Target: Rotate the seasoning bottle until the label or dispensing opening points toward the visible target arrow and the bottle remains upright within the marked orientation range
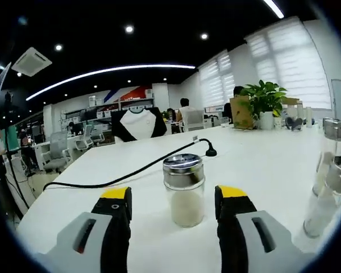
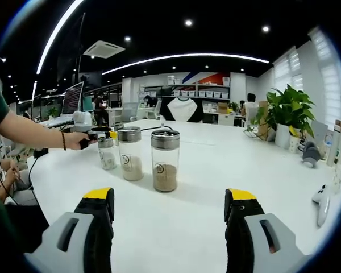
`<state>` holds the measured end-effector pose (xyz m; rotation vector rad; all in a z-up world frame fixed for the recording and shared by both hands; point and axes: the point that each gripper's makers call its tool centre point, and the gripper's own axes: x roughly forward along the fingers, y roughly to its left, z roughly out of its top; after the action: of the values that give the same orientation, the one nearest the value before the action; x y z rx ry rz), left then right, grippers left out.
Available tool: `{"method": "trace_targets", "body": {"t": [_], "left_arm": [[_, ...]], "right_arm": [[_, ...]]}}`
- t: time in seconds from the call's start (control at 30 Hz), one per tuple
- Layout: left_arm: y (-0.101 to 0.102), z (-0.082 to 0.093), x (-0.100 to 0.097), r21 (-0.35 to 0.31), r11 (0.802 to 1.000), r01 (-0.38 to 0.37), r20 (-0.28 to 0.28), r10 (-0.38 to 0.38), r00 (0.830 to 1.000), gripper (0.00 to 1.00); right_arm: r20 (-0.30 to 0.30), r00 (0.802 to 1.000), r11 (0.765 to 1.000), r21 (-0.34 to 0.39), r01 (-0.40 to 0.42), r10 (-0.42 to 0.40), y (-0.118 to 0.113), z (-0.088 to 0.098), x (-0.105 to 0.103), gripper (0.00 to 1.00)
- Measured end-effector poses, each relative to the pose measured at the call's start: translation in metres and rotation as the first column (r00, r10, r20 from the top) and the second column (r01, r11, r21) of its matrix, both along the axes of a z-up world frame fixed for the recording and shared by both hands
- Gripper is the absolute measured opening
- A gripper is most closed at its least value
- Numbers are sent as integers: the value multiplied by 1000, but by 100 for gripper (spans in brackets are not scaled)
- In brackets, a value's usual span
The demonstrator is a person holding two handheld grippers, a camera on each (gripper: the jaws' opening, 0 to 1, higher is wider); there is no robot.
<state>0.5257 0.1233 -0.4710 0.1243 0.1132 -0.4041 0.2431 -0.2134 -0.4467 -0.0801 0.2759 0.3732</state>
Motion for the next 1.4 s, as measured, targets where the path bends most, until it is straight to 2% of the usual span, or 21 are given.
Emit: {"method": "trace_targets", "body": {"t": [0.03, 0.07, 0.2, 0.27, 0.4, 0.5, 0.53, 0.57, 0.77, 1.1, 1.4], "left_arm": [[-1, -4, 2, 35, 999, 11, -6, -11, 1000, 59], [-3, -6, 2, 43, 999, 18, -15, -17, 1000, 59], [-9, -11, 5, 33, 999, 31, -30, -30, 999, 55], [-14, -10, 5, -4, 999, 44, -36, -44, 998, 52], [-20, -11, 7, -6, 999, 54, -45, -54, 997, 47], [-23, -11, 7, -24, 998, 60, -54, -61, 997, 37], [-20, -13, 8, -23, 999, 38, -65, -40, 997, 36], [-21, -12, 9, -27, 998, 51, -60, -52, 997, 35], [-19, -13, 12, -56, 998, 36, -72, -40, 997, 34], [-16, -14, 10, -53, 998, 26, -78, -30, 997, 34], [-9, -14, -11, -48, 999, 10, -74, -14, 997, 34]], "right_arm": [[0, 1000, 1000, 0, 2, -2, 0, 0, 0, 81], [-2, 1000, 1000, -1, 4, -4, -1, 0, 0, 81], [-3, 1000, 1000, -8, 3, -3, -2, 0, 1, 81], [-4, 1000, 1000, -8, 3, -3, -2, 0, 1, 81], [-7, 1000, 1000, -13, -1, 1, -1, 1, 1, 81], [-7, 1000, 1000, -17, -6, 6, 0, 1, 2, 81], [-6, 1000, 1000, -16, -6, 6, 0, 2, 3, 81], [-5, 1000, 1000, -16, -6, 5, 0, 2, 3, 81], [-7, 1000, 1000, -13, -3, 3, -1, 1, 3, 81], [-6, 1000, 1000, -11, -2, 2, 0, 1, 2, 81], [-2, 1000, 1000, -5, -5, 5, 1, 1, 3, 81]]}}
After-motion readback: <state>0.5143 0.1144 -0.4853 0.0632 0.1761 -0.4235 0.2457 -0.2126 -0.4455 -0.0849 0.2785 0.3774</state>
